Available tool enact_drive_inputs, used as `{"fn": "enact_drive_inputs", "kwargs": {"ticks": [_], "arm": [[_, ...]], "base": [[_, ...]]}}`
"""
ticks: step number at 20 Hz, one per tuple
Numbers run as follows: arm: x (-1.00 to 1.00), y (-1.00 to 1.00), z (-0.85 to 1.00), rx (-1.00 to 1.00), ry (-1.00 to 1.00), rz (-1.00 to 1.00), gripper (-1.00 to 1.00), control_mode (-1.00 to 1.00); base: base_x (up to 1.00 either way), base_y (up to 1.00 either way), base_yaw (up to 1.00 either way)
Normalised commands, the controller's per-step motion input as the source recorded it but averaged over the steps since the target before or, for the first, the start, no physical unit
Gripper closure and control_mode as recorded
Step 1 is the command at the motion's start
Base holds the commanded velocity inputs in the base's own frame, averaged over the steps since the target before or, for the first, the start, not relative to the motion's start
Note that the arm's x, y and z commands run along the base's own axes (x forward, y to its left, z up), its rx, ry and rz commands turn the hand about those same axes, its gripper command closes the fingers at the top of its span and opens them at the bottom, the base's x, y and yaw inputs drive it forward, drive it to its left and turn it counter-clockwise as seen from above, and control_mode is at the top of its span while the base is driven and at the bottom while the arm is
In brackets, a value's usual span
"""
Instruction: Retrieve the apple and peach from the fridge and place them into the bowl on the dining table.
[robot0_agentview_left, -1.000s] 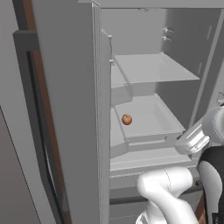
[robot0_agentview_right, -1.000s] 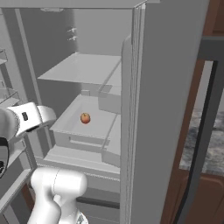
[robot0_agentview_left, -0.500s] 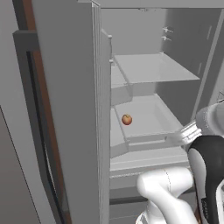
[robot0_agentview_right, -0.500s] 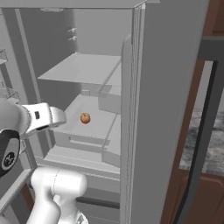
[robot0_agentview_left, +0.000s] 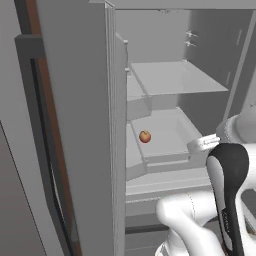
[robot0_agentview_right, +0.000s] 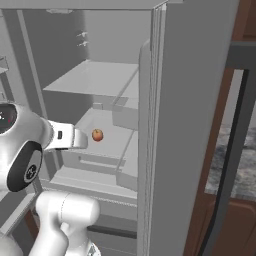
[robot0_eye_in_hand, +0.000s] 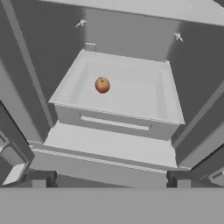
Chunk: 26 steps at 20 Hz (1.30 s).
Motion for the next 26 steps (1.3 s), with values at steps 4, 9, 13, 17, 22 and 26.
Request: {"fn": "enact_drive_inputs", "kwargs": {"ticks": [4, 9, 13, 17, 22, 26], "arm": [[0.28, 0.00, -0.42, 0.16, 0.00, -0.03, -1.00, -1.00], [0.32, 0.00, -0.48, 0.07, 0.00, -0.01, -1.00, -1.00], [0.47, 0.15, -0.44, 0.00, 0.00, -0.04, -1.00, -1.00], [0.44, 0.13, -0.43, 0.00, 0.00, -0.06, -1.00, -1.00], [0.30, 0.00, -0.45, 0.00, 0.00, -0.04, -1.00, -1.00], [0.45, 0.03, -0.33, 0.00, 0.00, -0.03, -1.00, -1.00]], "base": [[0.00, 0.00, 0.00], [0.00, 0.00, 0.00], [0.00, 0.00, 0.00], [0.00, 0.00, 0.00], [0.00, 0.00, 0.00], [0.00, 0.00, 0.00]]}}
